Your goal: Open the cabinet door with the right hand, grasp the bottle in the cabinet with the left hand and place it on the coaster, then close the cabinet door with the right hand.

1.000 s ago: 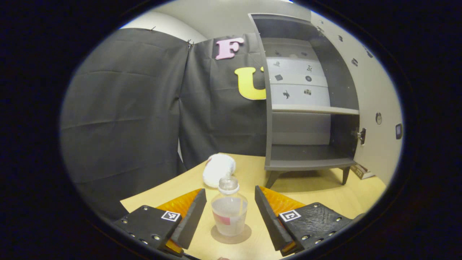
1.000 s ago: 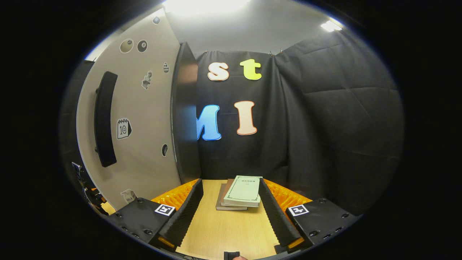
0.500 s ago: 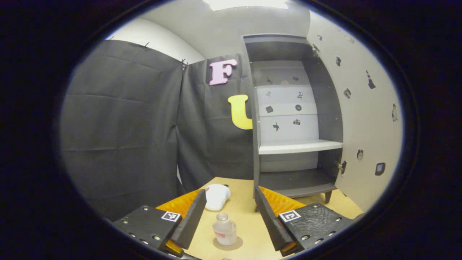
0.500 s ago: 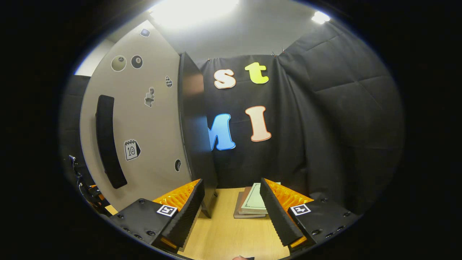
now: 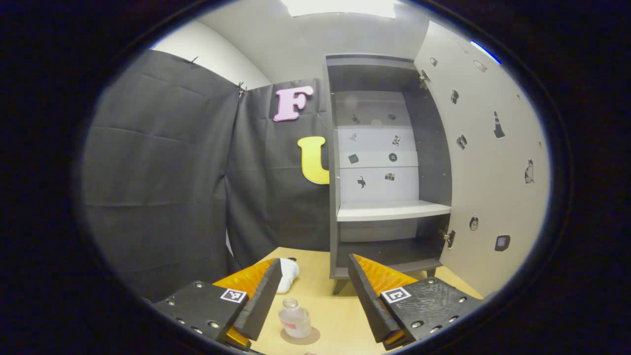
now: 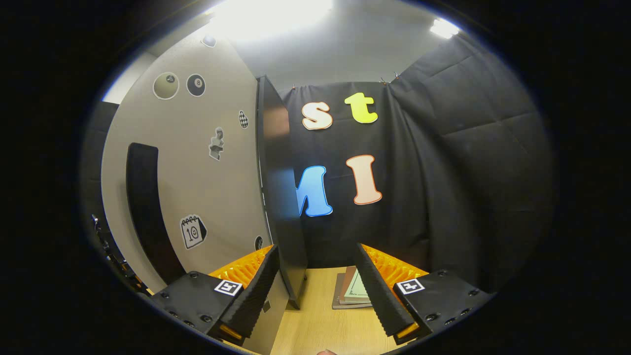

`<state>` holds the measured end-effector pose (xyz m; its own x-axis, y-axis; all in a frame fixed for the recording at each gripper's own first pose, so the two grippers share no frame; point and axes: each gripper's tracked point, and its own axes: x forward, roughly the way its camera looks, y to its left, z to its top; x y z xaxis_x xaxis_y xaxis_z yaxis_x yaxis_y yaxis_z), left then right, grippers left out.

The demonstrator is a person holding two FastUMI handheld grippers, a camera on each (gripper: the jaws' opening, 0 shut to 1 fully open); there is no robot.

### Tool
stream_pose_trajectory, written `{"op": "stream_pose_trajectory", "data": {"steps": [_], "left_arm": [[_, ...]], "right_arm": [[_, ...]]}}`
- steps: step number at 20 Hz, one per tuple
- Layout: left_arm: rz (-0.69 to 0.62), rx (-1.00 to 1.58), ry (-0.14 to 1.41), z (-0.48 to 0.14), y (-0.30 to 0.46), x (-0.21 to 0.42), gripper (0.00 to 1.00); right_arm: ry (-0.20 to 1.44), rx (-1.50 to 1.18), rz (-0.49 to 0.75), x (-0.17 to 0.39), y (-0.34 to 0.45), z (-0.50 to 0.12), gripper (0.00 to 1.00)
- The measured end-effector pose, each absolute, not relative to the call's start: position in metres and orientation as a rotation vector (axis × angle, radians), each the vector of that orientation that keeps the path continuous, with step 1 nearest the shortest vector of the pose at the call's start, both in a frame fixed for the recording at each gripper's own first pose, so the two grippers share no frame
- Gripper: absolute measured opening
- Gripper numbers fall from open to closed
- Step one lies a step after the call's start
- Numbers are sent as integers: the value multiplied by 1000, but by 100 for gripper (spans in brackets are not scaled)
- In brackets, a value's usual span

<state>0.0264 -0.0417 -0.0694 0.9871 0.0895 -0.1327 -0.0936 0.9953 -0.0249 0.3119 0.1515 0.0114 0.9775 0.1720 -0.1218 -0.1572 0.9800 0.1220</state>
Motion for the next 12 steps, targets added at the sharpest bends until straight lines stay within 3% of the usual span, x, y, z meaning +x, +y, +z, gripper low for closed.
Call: {"op": "stream_pose_trajectory", "data": {"steps": [1, 4, 5, 6, 9, 10, 12], "left_arm": [[79, -38, 125, -67, -39, 28, 84], [59, -63, 118, -65, -24, 37, 82], [56, -71, 109, -61, -18, 39, 82], [54, -78, 101, -58, -12, 42, 82], [51, -66, 79, -52, 10, 44, 82], [53, -55, 75, -53, 18, 43, 82], [55, -42, 77, -55, 32, 43, 85]], "right_arm": [[130, 105, 167, 311, 157, 16, 92], [116, 62, 145, 308, 171, 25, 98], [109, 31, 117, 307, 168, 26, 90], [106, 11, 97, 308, 166, 28, 95], [125, -4, 118, 310, 182, 28, 89], [129, -4, 126, 313, 184, 27, 93], [130, -2, 149, 316, 199, 24, 93]]}}
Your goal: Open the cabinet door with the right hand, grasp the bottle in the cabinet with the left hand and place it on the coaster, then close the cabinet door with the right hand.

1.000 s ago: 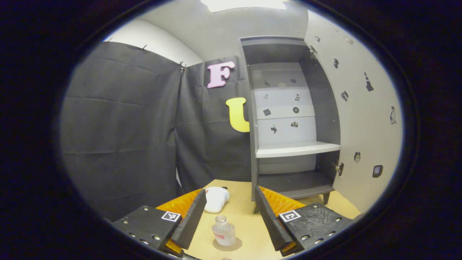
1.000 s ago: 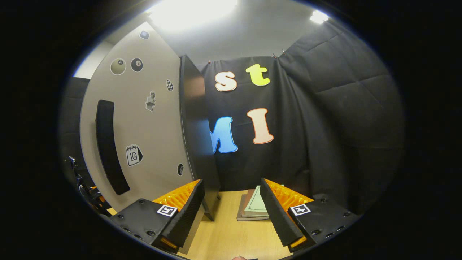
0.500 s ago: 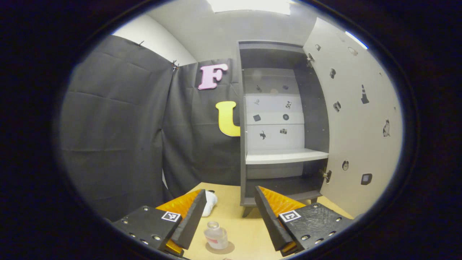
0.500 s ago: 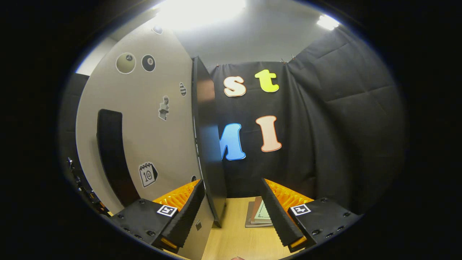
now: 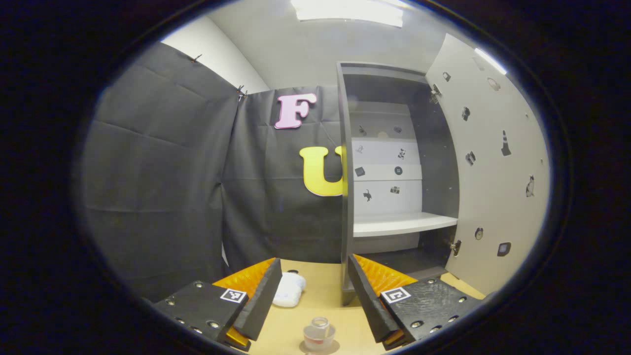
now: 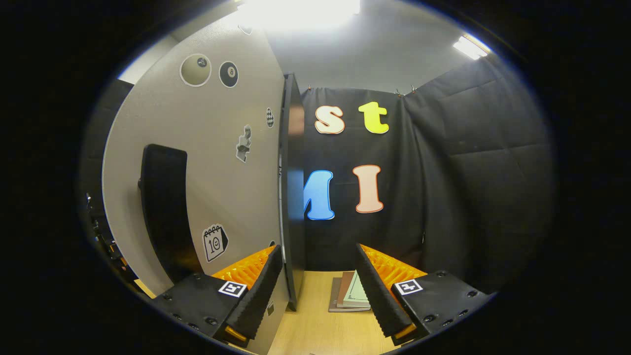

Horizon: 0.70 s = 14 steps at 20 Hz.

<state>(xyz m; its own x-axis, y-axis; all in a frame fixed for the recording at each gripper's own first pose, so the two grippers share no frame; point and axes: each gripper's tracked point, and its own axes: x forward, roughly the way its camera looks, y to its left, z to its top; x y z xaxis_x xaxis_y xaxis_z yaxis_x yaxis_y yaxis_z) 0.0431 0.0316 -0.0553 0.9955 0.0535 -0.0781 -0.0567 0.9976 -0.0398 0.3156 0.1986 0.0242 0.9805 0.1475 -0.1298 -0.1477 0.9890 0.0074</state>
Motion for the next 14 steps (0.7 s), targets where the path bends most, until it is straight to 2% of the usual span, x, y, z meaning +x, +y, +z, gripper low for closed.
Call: {"op": "stream_pose_trajectory", "data": {"steps": [2, 3, 14], "left_arm": [[52, -48, 85, -60, 38, 48, 85], [52, -52, 86, -61, 43, 49, 82], [91, -72, 78, -67, 87, 40, 82]], "right_arm": [[124, 3, 182, 314, 219, 25, 93], [120, 4, 204, 313, 229, 25, 93], [109, 22, 382, 318, 313, 22, 93]]}}
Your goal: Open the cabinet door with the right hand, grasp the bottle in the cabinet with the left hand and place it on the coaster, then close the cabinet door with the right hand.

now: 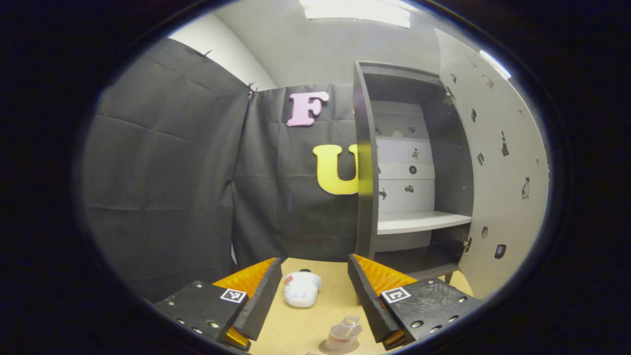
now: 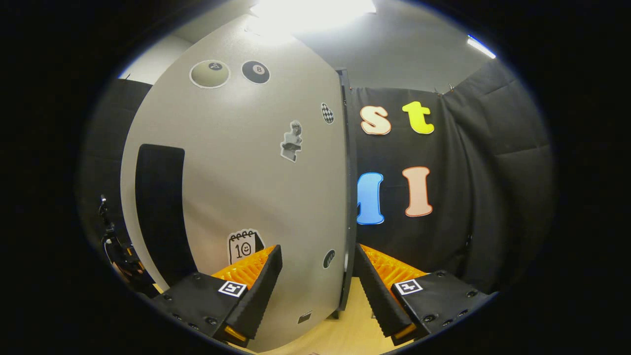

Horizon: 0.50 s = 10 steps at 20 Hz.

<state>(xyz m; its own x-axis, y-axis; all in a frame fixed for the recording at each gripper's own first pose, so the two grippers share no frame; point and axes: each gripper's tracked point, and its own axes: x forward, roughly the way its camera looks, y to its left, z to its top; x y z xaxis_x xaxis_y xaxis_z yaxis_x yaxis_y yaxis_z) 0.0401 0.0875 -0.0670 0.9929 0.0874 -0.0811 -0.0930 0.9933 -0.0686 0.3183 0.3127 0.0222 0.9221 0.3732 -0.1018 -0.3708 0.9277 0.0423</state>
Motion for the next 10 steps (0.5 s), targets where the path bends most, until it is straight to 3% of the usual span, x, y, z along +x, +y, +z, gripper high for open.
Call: {"op": "stream_pose_trajectory", "data": {"steps": [10], "left_arm": [[174, -85, 68, -66, 127, 8, 84]], "right_arm": [[107, 50, 435, 339, 348, 21, 93]]}}
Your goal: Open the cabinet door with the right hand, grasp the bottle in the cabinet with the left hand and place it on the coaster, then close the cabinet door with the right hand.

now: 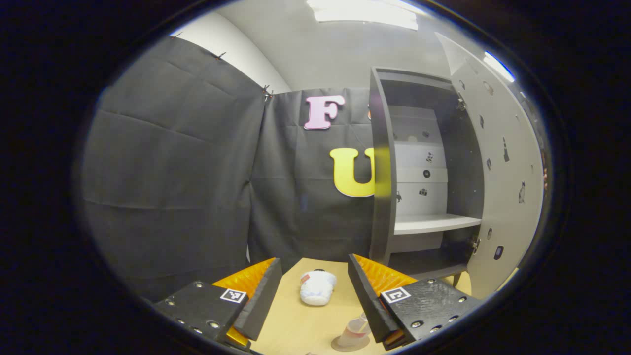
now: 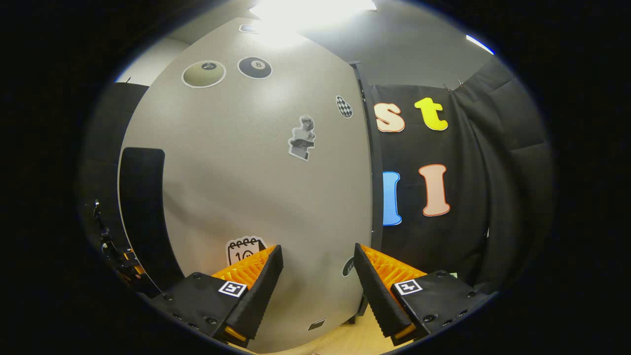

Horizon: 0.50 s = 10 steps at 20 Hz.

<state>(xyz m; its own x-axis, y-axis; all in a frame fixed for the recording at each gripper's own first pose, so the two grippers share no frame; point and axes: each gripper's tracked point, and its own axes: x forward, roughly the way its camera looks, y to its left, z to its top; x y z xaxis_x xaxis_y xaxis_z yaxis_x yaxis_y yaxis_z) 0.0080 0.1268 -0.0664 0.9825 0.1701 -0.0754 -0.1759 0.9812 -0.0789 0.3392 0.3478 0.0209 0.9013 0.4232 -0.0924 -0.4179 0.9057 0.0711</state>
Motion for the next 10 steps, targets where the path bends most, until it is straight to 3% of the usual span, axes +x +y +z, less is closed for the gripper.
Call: {"op": "stream_pose_trajectory", "data": {"steps": [10], "left_arm": [[233, -87, 81, -72, 152, -11, 83]], "right_arm": [[118, 88, 469, 363, 399, 13, 93]]}}
